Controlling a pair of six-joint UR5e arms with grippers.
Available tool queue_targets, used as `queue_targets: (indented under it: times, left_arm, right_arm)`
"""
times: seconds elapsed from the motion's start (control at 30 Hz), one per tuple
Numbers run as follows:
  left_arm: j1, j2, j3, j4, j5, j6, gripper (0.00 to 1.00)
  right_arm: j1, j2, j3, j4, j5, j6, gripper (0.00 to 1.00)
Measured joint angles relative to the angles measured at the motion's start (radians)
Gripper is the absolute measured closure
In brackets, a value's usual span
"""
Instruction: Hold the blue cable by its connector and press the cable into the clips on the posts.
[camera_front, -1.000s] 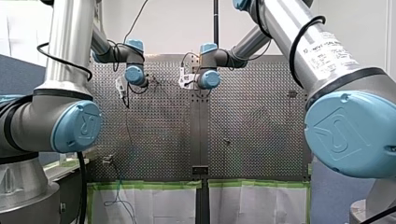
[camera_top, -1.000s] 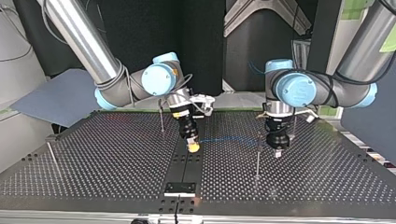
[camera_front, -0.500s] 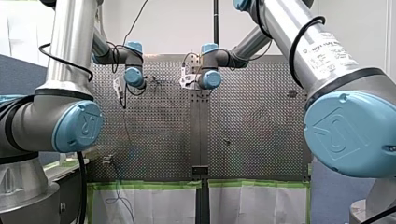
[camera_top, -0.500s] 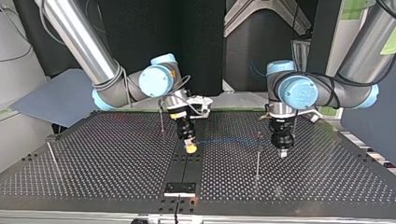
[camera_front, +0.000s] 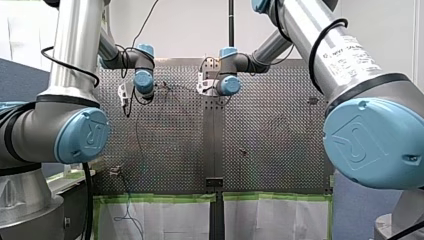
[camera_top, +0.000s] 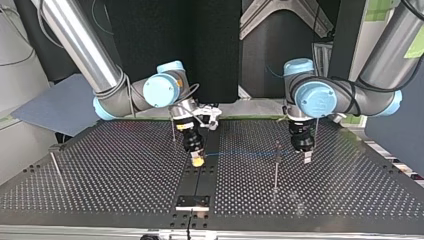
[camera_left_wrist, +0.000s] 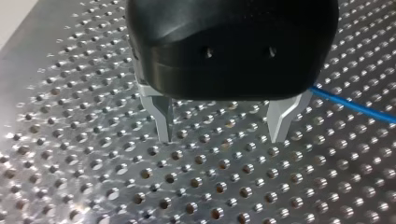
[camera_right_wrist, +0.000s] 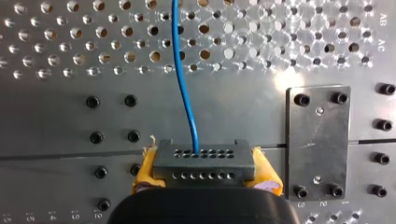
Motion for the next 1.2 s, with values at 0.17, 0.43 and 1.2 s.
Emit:
queue_targets:
  times: [0.17,0.43,1.2]
  left_arm:
    - [0.002,0.01,0.0,-0.05,0.043,-0.035,0.0]
    - [-0.005,0.07,0.0,-0.124,0.115,-0.094,0.0]
    - [-0.071,0.134,-0.001,-0.271,0.081,-0.101,0.0]
  right_arm:
    - [-0.007,0.0,0.0,0.0,0.001,0.001,1.0]
    - [-0.024,0.0,0.0,-0.002,0.003,0.001,1.0]
    - [-0.022,0.0,0.001,0.004,0.0,-0.002,1.0]
